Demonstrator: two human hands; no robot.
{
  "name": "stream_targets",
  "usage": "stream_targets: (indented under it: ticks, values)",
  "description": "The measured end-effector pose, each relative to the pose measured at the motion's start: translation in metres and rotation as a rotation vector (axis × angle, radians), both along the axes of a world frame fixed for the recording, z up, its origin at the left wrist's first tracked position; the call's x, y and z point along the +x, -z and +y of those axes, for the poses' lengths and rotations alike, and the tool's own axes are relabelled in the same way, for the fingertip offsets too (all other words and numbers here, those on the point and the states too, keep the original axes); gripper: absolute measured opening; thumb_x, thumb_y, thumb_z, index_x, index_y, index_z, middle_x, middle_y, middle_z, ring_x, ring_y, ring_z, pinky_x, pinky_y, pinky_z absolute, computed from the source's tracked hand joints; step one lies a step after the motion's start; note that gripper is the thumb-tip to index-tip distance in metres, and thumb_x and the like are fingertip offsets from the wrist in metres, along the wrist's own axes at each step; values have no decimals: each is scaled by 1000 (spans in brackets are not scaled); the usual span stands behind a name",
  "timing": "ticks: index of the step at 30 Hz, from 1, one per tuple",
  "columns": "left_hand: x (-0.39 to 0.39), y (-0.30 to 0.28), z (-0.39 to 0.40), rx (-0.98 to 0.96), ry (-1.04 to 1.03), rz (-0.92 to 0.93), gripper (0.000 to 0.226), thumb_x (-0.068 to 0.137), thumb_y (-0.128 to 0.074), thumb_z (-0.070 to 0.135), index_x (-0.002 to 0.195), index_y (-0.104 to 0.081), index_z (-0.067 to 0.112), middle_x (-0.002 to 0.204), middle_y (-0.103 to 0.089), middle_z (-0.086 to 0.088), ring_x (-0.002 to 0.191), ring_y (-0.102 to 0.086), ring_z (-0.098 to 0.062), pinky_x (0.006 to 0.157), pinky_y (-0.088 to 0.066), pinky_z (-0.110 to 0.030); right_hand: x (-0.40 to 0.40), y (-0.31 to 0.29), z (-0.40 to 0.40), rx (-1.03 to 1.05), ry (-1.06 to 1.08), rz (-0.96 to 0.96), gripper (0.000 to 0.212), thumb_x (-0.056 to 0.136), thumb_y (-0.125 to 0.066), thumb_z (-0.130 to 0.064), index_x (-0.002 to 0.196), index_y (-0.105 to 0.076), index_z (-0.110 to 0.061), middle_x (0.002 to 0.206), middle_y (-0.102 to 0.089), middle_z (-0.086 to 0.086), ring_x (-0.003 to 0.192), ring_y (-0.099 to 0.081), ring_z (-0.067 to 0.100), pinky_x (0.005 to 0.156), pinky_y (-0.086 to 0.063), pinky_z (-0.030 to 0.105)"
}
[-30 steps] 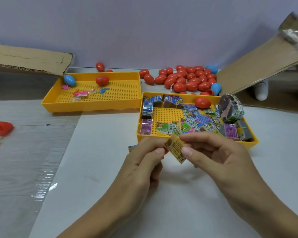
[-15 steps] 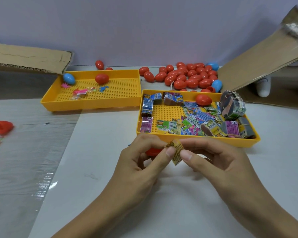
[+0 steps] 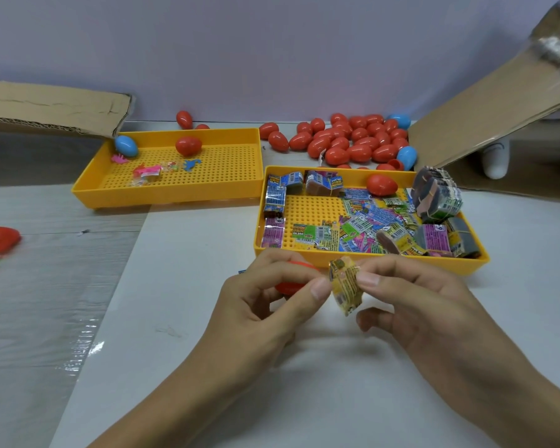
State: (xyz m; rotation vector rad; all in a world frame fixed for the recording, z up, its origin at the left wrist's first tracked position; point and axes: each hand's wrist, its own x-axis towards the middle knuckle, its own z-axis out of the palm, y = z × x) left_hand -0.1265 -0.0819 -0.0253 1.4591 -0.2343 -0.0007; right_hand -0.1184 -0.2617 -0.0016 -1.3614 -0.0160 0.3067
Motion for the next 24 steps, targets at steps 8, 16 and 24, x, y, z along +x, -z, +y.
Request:
stream_targets:
  ticks: [8,16,24]
  values:
    - [1,4,1,-14,-9,-2,22,72,-74,30,78,-77,9,101,-61,-6,66,-55,-7,51,-40,-10,-2,1,1,3,-45,39,8,67,-70,-21,68,-72,-13,87,-67,4,75,-59,14,57,-50,27]
    - [0,4,0,53,-105,-55,15,74,-72,37,80,-80,26,97,-62,4,69,-58,-7,50,-40,-13,-1,-3,-1,28,2,-6,5,65,-70,-18,65,-73,-14,84,-71,0,71,-63,9,54,-52,26]
    - [-7,3,-1,297,-280,-290,15,82,-67,32,93,-78,30,107,-53,3,61,-56,-17,47,-42,-32,-2,4,-1,-46,-120,1,47,58,-79,-40,77,-72,2,98,-68,0,77,-59,15,62,-51,29]
